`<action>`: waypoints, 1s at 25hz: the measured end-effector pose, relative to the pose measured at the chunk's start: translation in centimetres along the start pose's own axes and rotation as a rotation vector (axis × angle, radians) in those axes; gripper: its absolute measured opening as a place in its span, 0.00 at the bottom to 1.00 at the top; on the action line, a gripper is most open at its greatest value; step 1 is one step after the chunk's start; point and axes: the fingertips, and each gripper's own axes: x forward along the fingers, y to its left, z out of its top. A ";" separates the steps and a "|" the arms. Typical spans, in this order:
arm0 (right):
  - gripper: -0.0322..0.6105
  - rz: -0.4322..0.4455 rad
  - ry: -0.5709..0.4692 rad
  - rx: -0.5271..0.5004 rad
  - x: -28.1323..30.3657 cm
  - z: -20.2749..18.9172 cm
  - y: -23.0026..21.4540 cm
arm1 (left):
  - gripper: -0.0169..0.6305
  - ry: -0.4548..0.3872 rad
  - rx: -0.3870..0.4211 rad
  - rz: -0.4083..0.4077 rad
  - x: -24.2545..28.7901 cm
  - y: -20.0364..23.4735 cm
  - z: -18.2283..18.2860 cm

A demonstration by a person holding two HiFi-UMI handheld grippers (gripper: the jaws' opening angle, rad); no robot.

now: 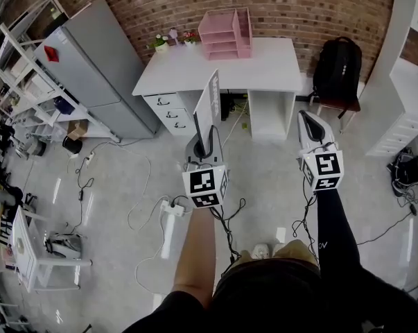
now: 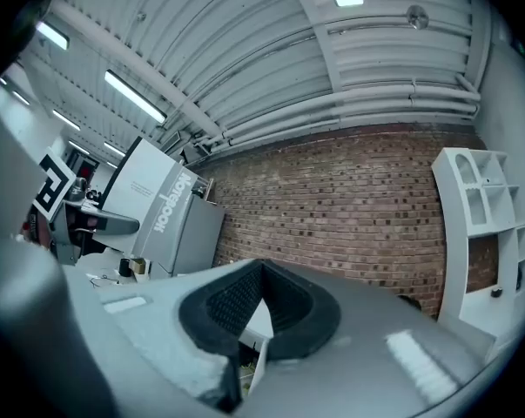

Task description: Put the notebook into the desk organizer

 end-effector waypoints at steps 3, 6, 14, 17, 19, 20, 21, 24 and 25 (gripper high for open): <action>0.05 -0.008 0.006 -0.007 -0.4 -0.4 0.2 | 0.05 0.003 -0.004 -0.008 -0.3 0.3 -0.4; 0.05 -0.009 0.021 -0.004 -0.4 -1.4 0.3 | 0.05 0.013 -0.005 -0.005 -0.2 0.7 -1.0; 0.05 -0.012 0.032 0.013 3.1 -3.5 -2.1 | 0.05 0.021 -0.011 -0.019 4.1 0.4 -1.9; 0.05 -0.003 0.030 0.024 5.5 -3.9 -3.5 | 0.05 0.026 -0.022 -0.017 6.8 0.4 -2.0; 0.05 0.005 0.029 0.021 7.3 -4.1 -4.4 | 0.05 0.031 -0.029 -0.022 8.8 0.1 -1.9; 0.05 0.008 0.026 0.019 8.2 -4.1 -4.9 | 0.05 0.031 -0.028 -0.025 9.8 -0.1 -1.9; 0.05 0.011 0.023 0.018 9.2 -4.3 -5.4 | 0.05 0.032 -0.023 -0.028 10.9 -0.2 -1.8; 0.05 0.020 0.031 0.022 12.3 -5.4 -7.4 | 0.05 0.036 -0.006 -0.025 14.4 -0.5 -2.0; 0.05 0.023 0.036 0.024 13.3 -5.9 -8.1 | 0.05 0.038 -0.006 -0.023 15.5 -0.5 -2.0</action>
